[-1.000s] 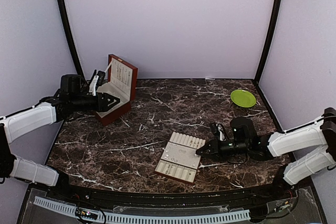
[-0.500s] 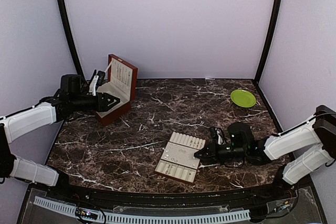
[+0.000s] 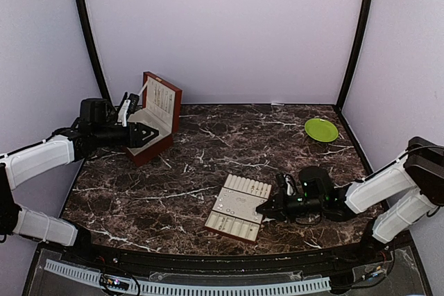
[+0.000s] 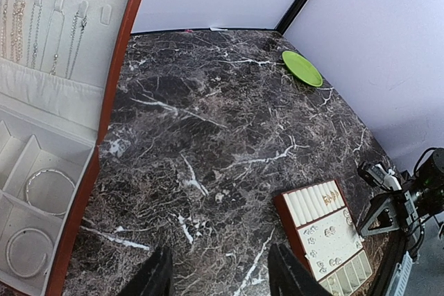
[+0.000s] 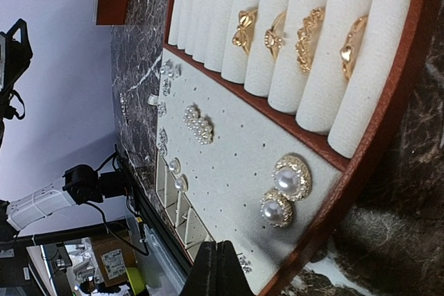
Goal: Organize the mixed jewelry
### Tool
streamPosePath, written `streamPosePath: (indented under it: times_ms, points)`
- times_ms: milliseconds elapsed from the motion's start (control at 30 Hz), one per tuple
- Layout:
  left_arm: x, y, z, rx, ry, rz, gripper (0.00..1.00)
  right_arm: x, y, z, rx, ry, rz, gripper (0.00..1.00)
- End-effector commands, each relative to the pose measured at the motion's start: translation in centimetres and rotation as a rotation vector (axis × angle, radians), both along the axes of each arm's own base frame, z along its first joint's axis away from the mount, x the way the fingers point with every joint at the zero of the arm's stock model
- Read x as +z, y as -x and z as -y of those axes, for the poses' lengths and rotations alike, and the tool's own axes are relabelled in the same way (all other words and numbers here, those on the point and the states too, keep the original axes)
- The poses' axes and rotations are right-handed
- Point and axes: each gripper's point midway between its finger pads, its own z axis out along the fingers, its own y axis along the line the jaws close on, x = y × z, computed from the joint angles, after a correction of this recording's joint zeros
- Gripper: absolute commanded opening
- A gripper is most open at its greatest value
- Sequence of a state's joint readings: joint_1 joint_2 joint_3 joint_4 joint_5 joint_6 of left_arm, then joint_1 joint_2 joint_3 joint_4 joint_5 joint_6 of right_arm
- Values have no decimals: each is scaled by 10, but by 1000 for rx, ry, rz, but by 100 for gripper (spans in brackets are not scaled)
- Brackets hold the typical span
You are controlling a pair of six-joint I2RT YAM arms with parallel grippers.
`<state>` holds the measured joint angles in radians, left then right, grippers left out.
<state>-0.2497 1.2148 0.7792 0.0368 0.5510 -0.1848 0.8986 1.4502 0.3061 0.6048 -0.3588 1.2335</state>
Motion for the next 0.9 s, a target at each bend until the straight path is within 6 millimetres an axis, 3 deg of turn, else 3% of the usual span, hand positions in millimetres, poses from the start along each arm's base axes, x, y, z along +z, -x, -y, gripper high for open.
streamPosePath:
  times_ms: [0,867]
  points:
    - [13,2,0,-8,23,44,49,4,1,-5,5,-32,14,0]
    - [15,2,0,-10,26,47,49,-9,3,2,-14,13,-20,0]
